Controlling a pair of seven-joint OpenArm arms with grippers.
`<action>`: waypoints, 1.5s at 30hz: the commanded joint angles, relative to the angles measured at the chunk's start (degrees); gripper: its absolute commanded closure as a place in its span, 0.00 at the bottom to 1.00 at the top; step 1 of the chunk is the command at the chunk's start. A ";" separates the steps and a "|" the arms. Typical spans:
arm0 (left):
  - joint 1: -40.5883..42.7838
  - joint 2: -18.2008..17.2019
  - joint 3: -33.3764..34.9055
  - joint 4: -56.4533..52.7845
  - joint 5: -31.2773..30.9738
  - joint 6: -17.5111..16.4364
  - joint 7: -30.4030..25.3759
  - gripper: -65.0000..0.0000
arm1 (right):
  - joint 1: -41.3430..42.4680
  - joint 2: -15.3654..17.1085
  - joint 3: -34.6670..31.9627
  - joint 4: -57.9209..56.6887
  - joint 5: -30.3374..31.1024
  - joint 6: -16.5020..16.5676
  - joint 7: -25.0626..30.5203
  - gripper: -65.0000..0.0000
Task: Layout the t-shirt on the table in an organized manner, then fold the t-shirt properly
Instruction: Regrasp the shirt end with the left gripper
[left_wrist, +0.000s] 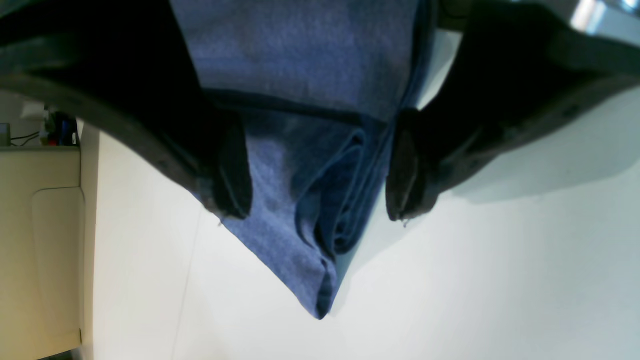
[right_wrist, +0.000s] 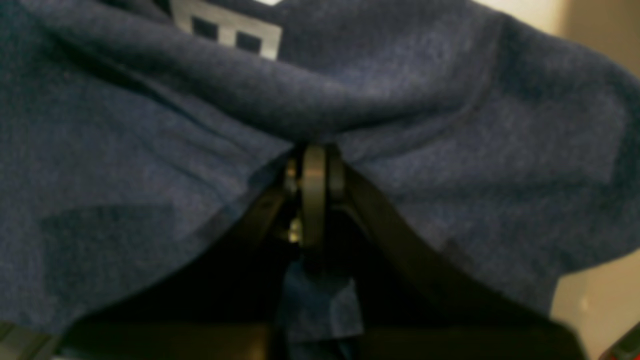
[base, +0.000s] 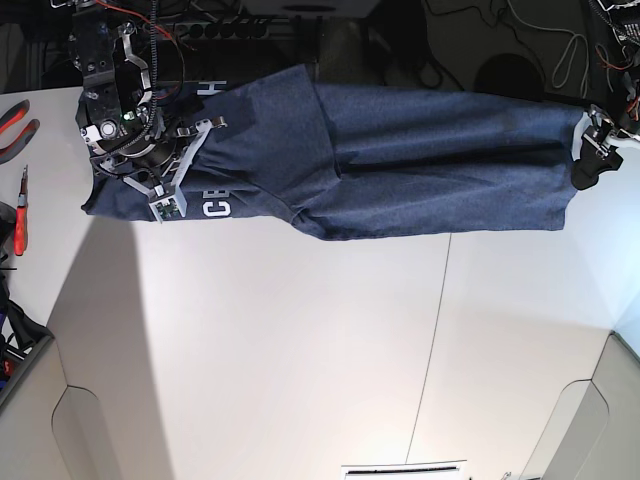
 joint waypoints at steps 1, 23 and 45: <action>-0.13 -0.76 -0.26 0.74 -1.29 -0.93 -0.39 0.30 | -0.02 0.57 0.35 -0.02 -1.01 -0.39 -1.90 1.00; -0.13 0.74 4.94 0.76 4.94 -0.93 -6.43 0.30 | -0.02 0.57 0.35 -0.02 0.46 -0.22 -1.92 1.00; -0.13 0.81 4.94 0.74 11.61 -0.93 -9.55 0.30 | -0.02 0.57 0.35 -0.02 0.46 -0.20 -1.92 1.00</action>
